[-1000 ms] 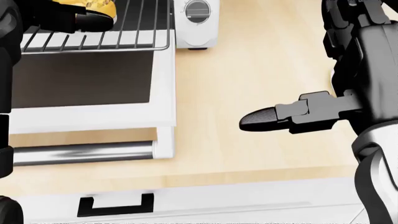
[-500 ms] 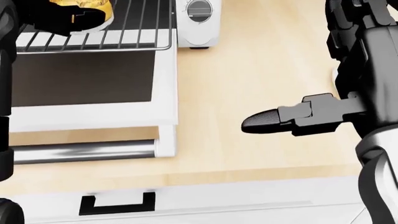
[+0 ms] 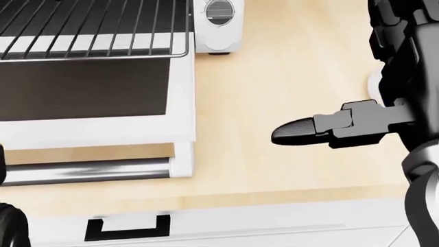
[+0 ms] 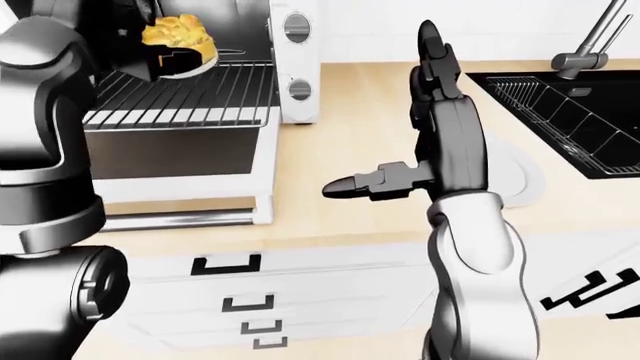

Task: Pick the scone from the rack and place it on the plate on the counter.

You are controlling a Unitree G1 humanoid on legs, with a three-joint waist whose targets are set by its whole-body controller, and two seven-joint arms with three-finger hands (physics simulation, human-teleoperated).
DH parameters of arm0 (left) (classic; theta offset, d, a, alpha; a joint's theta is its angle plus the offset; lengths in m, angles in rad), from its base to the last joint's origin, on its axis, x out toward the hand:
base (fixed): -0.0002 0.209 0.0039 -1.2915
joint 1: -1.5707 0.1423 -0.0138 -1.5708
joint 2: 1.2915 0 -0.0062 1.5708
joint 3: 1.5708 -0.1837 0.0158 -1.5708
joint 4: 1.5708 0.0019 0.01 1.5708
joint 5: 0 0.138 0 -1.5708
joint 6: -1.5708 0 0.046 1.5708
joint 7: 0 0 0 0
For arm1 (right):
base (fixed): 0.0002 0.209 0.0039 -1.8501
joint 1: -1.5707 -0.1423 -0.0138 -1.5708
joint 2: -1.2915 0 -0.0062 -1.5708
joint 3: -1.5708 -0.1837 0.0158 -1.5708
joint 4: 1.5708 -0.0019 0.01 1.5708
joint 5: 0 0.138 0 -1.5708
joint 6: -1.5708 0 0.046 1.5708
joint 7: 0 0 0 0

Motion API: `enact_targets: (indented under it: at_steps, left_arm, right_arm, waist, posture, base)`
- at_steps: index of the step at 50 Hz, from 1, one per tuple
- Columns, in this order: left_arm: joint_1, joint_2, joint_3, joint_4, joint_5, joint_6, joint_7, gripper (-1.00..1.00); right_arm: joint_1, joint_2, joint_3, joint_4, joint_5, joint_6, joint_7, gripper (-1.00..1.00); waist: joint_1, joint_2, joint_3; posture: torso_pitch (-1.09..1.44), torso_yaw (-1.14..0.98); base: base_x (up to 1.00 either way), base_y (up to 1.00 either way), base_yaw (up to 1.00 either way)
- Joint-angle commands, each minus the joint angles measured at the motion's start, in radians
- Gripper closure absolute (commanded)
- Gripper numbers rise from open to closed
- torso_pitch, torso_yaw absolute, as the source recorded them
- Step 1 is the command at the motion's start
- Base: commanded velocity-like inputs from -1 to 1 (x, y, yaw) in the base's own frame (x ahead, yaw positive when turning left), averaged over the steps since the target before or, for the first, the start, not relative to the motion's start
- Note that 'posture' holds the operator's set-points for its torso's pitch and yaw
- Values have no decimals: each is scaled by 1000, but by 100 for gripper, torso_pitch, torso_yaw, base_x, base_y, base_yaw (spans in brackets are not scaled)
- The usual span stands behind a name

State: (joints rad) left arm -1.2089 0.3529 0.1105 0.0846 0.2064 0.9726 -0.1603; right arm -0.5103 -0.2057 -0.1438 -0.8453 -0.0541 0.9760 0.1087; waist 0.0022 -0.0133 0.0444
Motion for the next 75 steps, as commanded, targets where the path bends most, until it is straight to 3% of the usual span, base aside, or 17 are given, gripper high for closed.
enact_targets:
  at_steps: [1, 11, 25, 40, 48, 58, 64, 69, 75]
  left_arm:
    - [-43, 5, 1, -57, -1, 13, -7, 100]
    - [-53, -60, -23, -179, -25, 66, 5, 100]
    - [-44, -109, -60, -290, 0, 142, -44, 100]
    - [-97, -201, -93, -292, 1, 178, -32, 100]
    - [-127, -245, -98, -213, -2, 125, 2, 100]
    - [-146, -294, -118, -100, -22, 28, 45, 100]
    - [-158, -307, -119, -29, -25, -32, 60, 100]
    - [-163, -296, -108, -21, -24, -39, 60, 100]
    - [-168, -262, -97, -54, -23, -7, 53, 100]
  right_arm:
    - [-26, -9, -8, -28, -2, -16, -4, -100]
    - [-32, -31, -36, -86, 10, 41, -2, -100]
    - [-81, -94, -94, -166, 46, 164, 2, -100]
    - [-103, -190, -218, -202, 162, 238, -20, -100]
    - [-43, -269, -288, -202, 369, 202, -155, -100]
    - [76, -476, -401, -202, 835, 118, -493, -100]
    - [152, -574, -465, -202, 1012, 55, -612, -100]
    - [183, -619, -495, -202, 1081, 29, -661, -100]
    - [150, -596, -457, -202, 1040, 49, -654, -100]
  waist:
    - [-1, 0, -25]
    - [3, -6, -18]
    - [-17, -14, -13]
    - [-56, -26, -8]
    - [-84, -33, -12]
    - [-127, -51, -15]
    - [-163, -66, -16]
    - [-200, -76, -15]
    - [-254, -85, -17]
  posture:
    - [0, 0]
    - [0, 0]
    - [0, -7]
    - [0, -14]
    - [0, -18]
    - [0, -23]
    - [0, -26]
    - [0, -29]
    - [0, -32]
  base:
    - [0, 0, 0]
    - [0, 0, 0]
    - [0, 0, 0]
    - [0, 0, 0]
    - [0, 0, 0]
    - [0, 0, 0]
    - [0, 0, 0]
    - [0, 0, 0]
    - [0, 0, 0]
